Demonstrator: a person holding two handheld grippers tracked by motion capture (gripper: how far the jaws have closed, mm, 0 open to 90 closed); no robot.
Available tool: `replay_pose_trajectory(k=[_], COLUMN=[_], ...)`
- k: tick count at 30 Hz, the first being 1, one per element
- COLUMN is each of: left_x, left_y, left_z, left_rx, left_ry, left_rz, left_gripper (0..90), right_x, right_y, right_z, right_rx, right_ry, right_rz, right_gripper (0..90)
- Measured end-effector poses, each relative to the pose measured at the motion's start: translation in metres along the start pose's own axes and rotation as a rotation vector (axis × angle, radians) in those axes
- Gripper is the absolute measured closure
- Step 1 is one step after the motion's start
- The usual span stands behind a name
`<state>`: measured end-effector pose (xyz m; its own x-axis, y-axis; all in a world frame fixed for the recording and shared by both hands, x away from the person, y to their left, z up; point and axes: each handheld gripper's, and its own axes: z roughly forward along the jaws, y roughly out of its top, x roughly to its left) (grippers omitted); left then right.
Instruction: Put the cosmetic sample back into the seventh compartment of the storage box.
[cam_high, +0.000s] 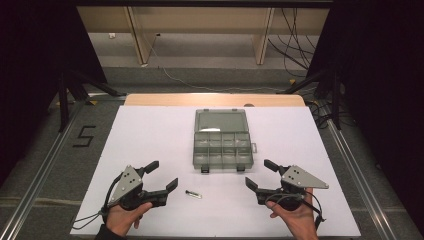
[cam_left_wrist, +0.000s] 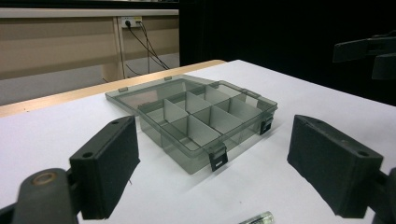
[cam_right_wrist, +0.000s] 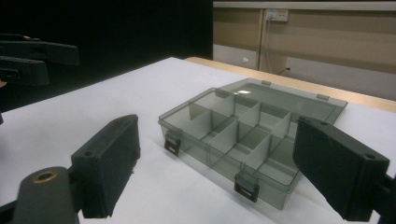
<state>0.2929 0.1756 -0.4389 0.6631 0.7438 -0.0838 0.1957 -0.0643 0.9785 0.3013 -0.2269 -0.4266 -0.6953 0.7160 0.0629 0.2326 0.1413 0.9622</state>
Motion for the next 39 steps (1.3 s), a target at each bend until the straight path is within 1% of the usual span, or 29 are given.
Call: replay_pose_trajectory(k=[1, 2, 3, 4, 6, 9, 10, 12, 13, 14, 15, 16, 17, 18, 20, 21, 22, 23, 24, 26, 28, 29, 31, 32, 34, 35, 36, 38, 39], left_x=[0.0, 0.0, 0.0, 0.0, 0.0, 0.0, 0.0, 0.0, 0.0, 0.0, 0.0, 0.0, 0.0, 0.0, 0.0, 0.0, 0.0, 0.0, 0.0, 0.0, 0.0, 0.0, 0.0, 0.0, 0.0, 0.0, 0.0, 0.001, 0.0], left_y=[0.0, 0.0, 0.0, 0.0, 0.0, 0.0, 0.0, 0.0, 0.0, 0.0, 0.0, 0.0, 0.0, 0.0, 0.0, 0.0, 0.0, 0.0, 0.0, 0.0, 0.0, 0.0, 0.0, 0.0, 0.0, 0.0, 0.0, 0.0, 0.0], left_z=[0.0, 0.0, 0.0, 0.0, 0.0, 0.0, 0.0, 0.0, 0.0, 0.0, 0.0, 0.0, 0.0, 0.0, 0.0, 0.0, 0.0, 0.0, 0.0, 0.0, 0.0, 0.0, 0.0, 0.0, 0.0, 0.0, 0.0, 0.0, 0.0], left_rx=[0.0, 0.0, 0.001, 0.001, 0.0, 0.001, 0.0, 0.001, 0.001, 0.003, 0.002, 0.0, 0.0, 0.001, -0.001, -0.002, -0.002, -0.001, 0.001, -0.002, 0.0, 0.0, 0.0, 0.0, 0.0, -0.007, -0.001, -0.009, -0.003], left_ry=[0.0, 0.0, -0.001, -0.001, 0.0, -0.001, 0.0, 0.0, -0.001, -0.001, 0.0, 0.0, 0.0, -0.001, -0.001, 0.0, -0.001, -0.002, -0.003, 0.0, -0.001, 0.0, 0.0, 0.0, 0.0, -0.005, 0.0, -0.005, -0.002], left_rz=[0.0, 0.001, 0.003, 0.003, 0.001, 0.004, 0.001, 0.001, 0.002, 0.003, 0.002, 0.001, 0.001, 0.002, 0.001, -0.001, 0.0, 0.003, 0.005, 0.0, 0.0, 0.001, 0.0, 0.0, 0.003, 0.003, 0.0, -0.001, 0.002], left_gripper=[15.6, 15.6, 15.6, 15.6, 15.6, 15.6, 15.6, 15.6, 15.6, 15.6, 15.6, 15.6, 15.6, 15.6, 15.6, 15.6, 15.6, 15.6, 15.6, 15.6, 15.6, 15.6, 15.6, 15.6, 15.6, 15.6, 15.6, 15.6, 15.6], right_x=[0.0, 0.001, 0.001, 0.001, 0.002, 0.003, 0.003, 0.005, 0.005, 0.006, 0.006, 0.006, 0.007, 0.007, 0.008, 0.009, 0.008, 0.009, 0.01, 0.011, 0.011, 0.011, 0.014, 0.016, 0.018, 0.019, 0.021, 0.023, 0.023], right_y=[0.0, 0.0, 0.0, 0.0, 0.0, 0.0, 0.001, 0.002, 0.003, 0.003, 0.003, 0.004, 0.005, 0.005, 0.006, 0.007, 0.008, 0.008, 0.008, 0.01, 0.011, 0.012, 0.012, 0.014, 0.014, 0.015, 0.016, 0.017, 0.018], right_z=[0.0, 0.0, 0.0, 0.002, 0.002, 0.004, 0.003, 0.005, 0.005, 0.007, 0.007, 0.008, 0.008, 0.01, 0.011, 0.011, 0.013, 0.013, 0.015, 0.019, 0.021, 0.021, 0.025, 0.028, 0.029, 0.032, 0.033, 0.037, 0.038], right_rx=[-0.001, 0.013, 0.013, 0.001, 0.01, 0.004, 0.019, 0.027, 0.043, 0.028, 0.037, 0.046, 0.043, 0.042, 0.037, 0.054, 0.033, 0.059, 0.054, 0.073, 0.074, 0.086, 0.091, 0.1, 0.099, 0.097, 0.107, 0.102, 0.113], right_ry=[0.001, -0.002, -0.002, -0.001, 0.003, 0.013, 0.007, 0.016, 0.026, 0.012, 0.03, 0.034, 0.024, 0.041, 0.044, 0.041, 0.034, 0.043, 0.062, 0.063, 0.068, 0.066, 0.088, 0.096, 0.096, 0.109, 0.111, 0.111, 0.119], right_rz=[-0.002, 0.012, 0.012, -0.012, -0.008, -0.011, -0.02, -0.031, -0.041, -0.049, -0.045, -0.056, -0.066, -0.063, -0.071, -0.077, -0.1, -0.088, -0.082, -0.114, -0.122, -0.132, -0.12, -0.135, -0.141, -0.149, -0.158, -0.169, -0.171], right_gripper=[16.0, 16.1, 16.1, 16.2, 16.3, 16.6, 16.7, 16.7, 16.7, 16.8, 16.8, 16.9, 17.0, 17.0, 17.1, 17.1, 17.2, 17.1, 17.0, 16.6, 16.8, 16.8, 16.9, 17.0, 17.1, 17.2, 17.4, 17.8, 17.9])
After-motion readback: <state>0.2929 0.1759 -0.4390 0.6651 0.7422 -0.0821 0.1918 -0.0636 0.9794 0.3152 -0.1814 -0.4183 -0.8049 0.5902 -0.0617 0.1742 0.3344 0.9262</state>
